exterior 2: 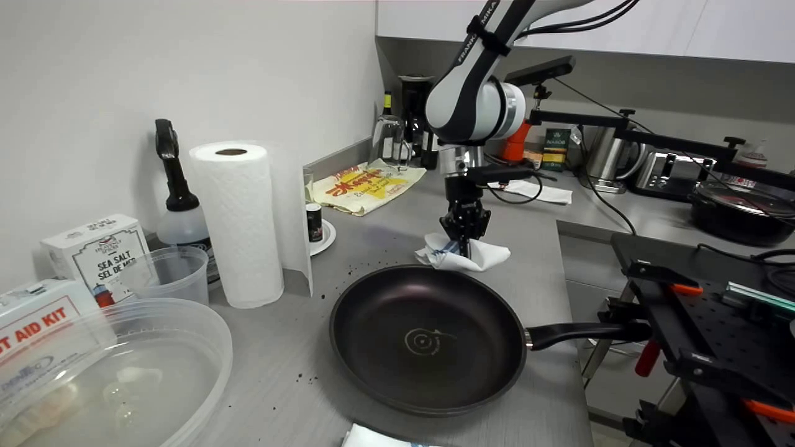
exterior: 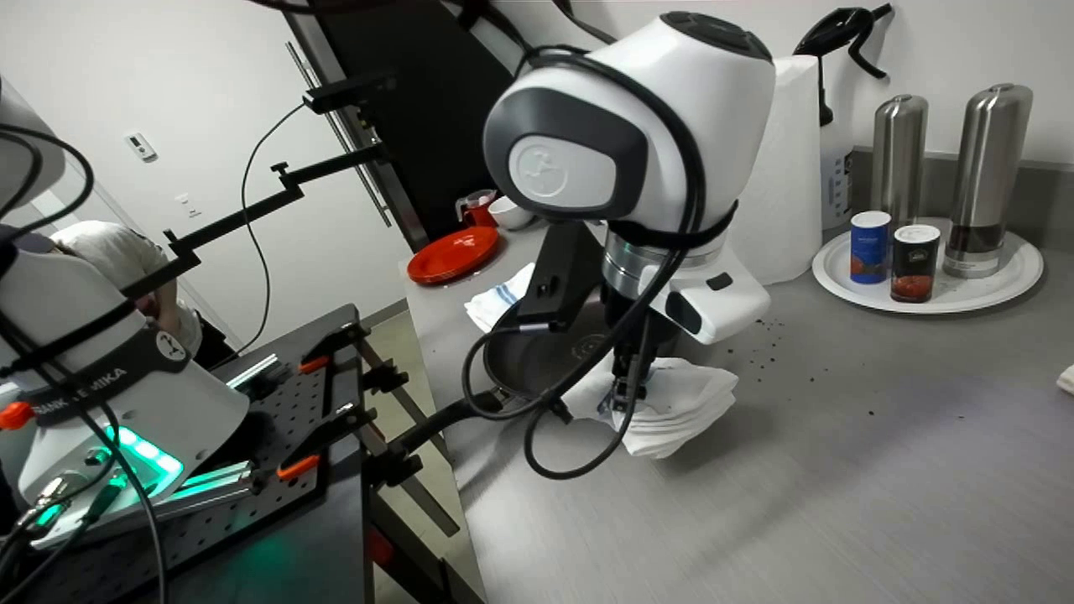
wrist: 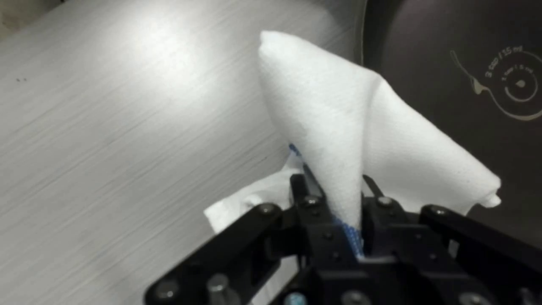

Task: Use the white towel wipe the black pan

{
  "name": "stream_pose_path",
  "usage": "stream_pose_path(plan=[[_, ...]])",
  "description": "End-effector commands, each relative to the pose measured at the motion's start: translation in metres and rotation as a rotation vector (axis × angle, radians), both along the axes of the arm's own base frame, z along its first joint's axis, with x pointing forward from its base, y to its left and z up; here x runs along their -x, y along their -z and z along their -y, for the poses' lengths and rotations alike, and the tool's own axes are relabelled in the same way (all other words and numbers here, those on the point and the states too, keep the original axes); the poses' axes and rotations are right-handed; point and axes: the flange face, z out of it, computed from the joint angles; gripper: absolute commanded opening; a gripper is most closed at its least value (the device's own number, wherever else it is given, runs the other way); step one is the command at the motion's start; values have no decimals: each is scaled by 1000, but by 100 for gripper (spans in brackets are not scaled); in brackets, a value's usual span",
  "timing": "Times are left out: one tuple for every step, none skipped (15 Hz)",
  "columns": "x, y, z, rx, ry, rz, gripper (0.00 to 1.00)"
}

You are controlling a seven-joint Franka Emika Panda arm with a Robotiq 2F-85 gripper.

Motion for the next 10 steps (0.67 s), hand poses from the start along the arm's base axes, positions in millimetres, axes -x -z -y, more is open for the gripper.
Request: stream_pose_path(plan=[[-26,27,8,17,-3,17,5],[-30,31,11,24,-1,20,5],[-32,39,13,35,2,23,5],[-33,46,15,41,6,24,5],[-35,52,19,50,12,26,5],[-37,57,21,61,17,28,5],[-38,61,22,66,23,30,5],[-39,64,23,71,28,31,5],[-41,64,24,69,31,29,5],[-43,63,25,69,38,33,5]])
